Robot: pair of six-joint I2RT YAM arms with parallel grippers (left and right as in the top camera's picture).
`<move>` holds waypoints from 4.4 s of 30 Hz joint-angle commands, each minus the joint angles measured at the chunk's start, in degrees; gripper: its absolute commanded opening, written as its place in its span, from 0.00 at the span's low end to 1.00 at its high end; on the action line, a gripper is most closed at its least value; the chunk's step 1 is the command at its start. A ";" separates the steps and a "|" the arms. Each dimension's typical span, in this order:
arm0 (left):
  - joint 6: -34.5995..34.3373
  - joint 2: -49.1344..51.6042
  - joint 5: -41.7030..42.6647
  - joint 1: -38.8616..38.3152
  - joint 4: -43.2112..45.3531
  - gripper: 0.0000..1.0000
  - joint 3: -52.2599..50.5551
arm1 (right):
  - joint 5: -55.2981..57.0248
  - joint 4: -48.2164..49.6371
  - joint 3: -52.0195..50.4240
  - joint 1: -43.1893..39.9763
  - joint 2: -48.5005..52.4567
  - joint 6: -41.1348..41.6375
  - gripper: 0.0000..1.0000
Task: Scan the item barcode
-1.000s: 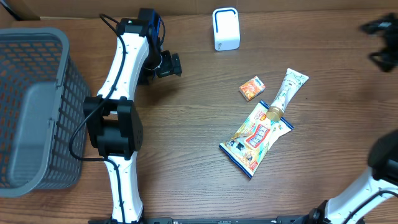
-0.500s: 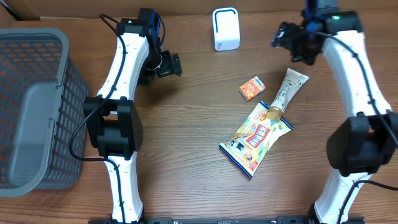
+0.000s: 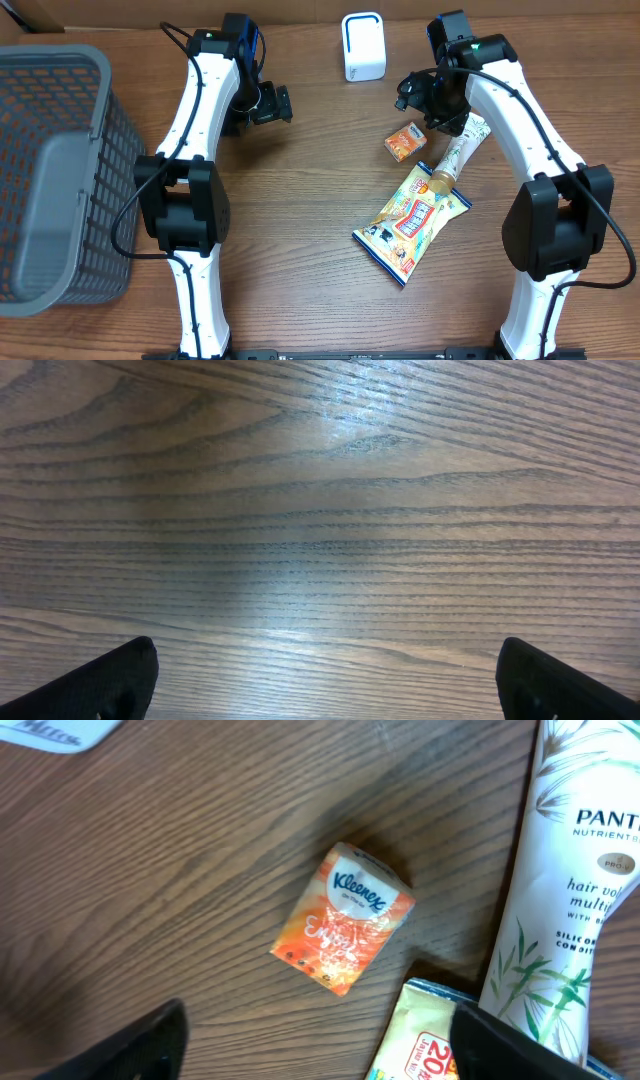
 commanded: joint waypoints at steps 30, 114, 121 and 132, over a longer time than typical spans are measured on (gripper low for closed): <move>-0.13 -0.22 -0.35 -0.02 0.02 1.00 0.17 | -3.28 18.88 -16.98 9.75 -0.02 7.93 0.60; -0.13 -0.22 -0.35 -0.02 0.02 1.00 0.17 | -12.00 12.13 -7.39 3.87 7.61 -17.05 0.04; -0.13 -0.22 -0.35 -0.02 0.02 0.99 0.17 | -9.81 8.74 -7.37 4.96 7.61 -17.14 0.04; -0.13 -0.22 -0.35 -0.02 0.02 1.00 0.17 | -5.40 14.82 -1.46 -0.74 7.58 -17.46 0.04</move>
